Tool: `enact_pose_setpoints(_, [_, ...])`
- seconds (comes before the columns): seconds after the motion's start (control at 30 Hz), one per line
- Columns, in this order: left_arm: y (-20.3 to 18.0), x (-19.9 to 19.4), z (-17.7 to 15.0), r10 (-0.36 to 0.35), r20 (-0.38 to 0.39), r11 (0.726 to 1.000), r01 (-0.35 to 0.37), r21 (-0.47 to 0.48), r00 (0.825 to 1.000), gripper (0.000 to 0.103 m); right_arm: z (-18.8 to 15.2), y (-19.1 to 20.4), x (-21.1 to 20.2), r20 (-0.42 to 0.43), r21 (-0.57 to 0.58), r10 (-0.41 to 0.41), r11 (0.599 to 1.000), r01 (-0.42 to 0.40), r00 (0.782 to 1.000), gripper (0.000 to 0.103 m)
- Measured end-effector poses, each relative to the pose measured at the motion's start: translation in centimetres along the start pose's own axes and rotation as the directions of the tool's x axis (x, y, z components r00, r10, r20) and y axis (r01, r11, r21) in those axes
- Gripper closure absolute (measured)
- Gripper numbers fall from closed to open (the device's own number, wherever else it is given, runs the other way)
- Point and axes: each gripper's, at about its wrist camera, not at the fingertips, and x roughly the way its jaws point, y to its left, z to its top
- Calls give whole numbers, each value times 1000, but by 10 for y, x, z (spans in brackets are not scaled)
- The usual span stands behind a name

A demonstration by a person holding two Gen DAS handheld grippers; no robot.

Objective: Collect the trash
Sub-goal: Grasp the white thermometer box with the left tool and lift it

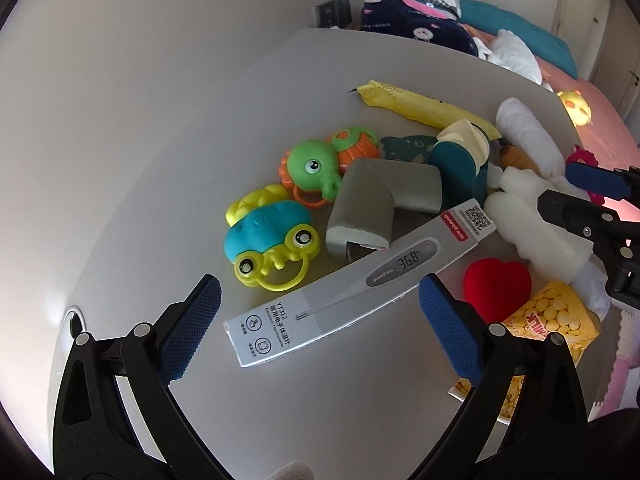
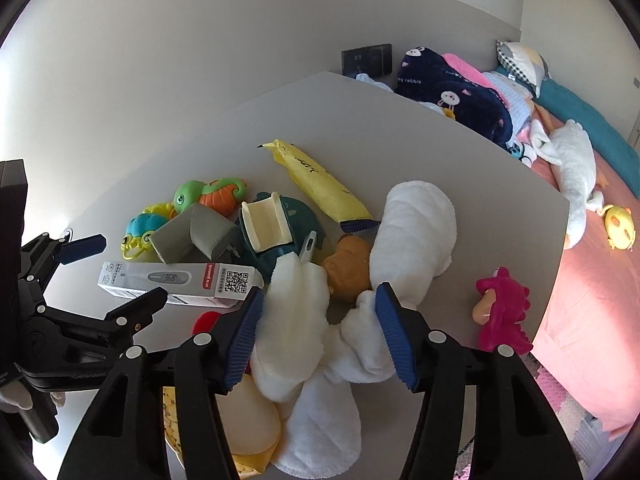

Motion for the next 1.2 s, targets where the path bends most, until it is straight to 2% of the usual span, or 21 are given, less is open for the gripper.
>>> enact_pose_setpoints(0.23, [-1,16,-5,-32,-49,998,34,44,998,29,3,-1,1,1,-4,21,1000,-21,1000,72])
enact_pose_setpoints(0.27, [1,16,-5,-46,-40,998,48,39,998,35,3,-1,1,-1,-5,36,999,-36,999,82])
enact_pose_setpoints(0.4, [2,14,-6,-31,-26,999,32,36,999,50,3,-1,3,-19,21,85,996,-85,996,85])
enact_pose_setpoints(0.43, [2,13,-7,-26,-22,999,27,35,999,61,3,-1,2,-17,26,92,995,-92,996,86])
enact_pose_setpoints(0.53, [2,10,-9,-45,-18,999,45,24,999,74,4,-3,-1,-13,43,118,992,-117,993,88])
enact_pose_setpoints(0.7, [2,-2,-14,-58,7,998,58,-21,998,76,5,-7,-14,10,50,143,988,-143,990,91])
enact_pose_setpoints(0.9, [10,-40,-20,-64,70,993,71,-99,995,76,6,-12,-37,68,52,173,983,-177,983,93])
enact_pose_setpoints(1.2, [-13,-79,-6,-49,154,992,67,-109,987,76,10,-33,-77,169,58,189,978,-201,967,93])
